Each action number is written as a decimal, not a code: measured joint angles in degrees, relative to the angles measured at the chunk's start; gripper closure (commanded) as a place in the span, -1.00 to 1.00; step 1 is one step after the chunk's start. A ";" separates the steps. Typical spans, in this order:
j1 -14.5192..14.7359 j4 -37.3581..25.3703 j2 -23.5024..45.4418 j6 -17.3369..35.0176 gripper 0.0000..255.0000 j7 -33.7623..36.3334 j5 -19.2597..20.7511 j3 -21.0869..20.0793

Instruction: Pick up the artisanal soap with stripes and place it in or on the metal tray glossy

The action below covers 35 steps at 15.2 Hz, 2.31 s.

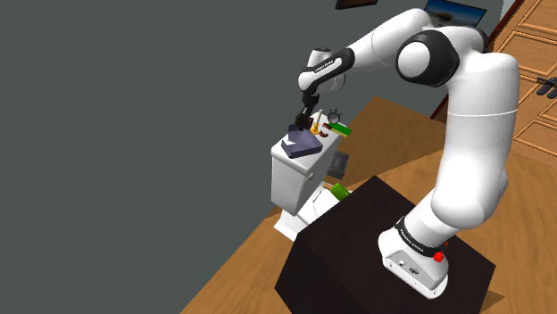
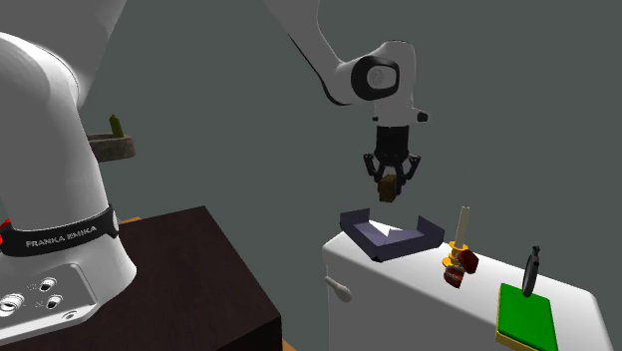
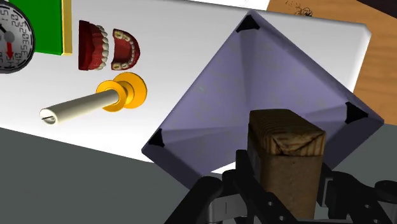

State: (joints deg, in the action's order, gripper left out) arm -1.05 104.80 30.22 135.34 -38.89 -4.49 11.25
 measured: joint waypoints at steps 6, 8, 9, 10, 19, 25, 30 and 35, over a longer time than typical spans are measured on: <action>-0.53 -2.21 3.92 1.63 1.00 -0.32 -0.68 -0.52; -0.76 -2.57 5.21 2.56 1.00 -0.49 -0.93 -0.71; -0.79 -2.35 5.66 3.22 1.00 -0.52 -1.02 -0.79; -0.87 -2.71 6.39 3.59 1.00 -0.55 -1.13 -0.89; -1.15 -2.94 8.97 5.94 1.00 -0.72 -1.58 -1.31; -1.16 -2.96 8.99 5.96 -1.00 -0.72 -1.58 -1.31; -0.55 -2.65 6.12 3.42 -1.00 -0.21 -1.05 -0.88; -0.34 -2.29 3.65 1.35 -1.00 -0.12 -0.63 -0.49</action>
State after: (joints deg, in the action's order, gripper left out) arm -1.39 102.52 33.88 136.69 -39.01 -5.12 10.75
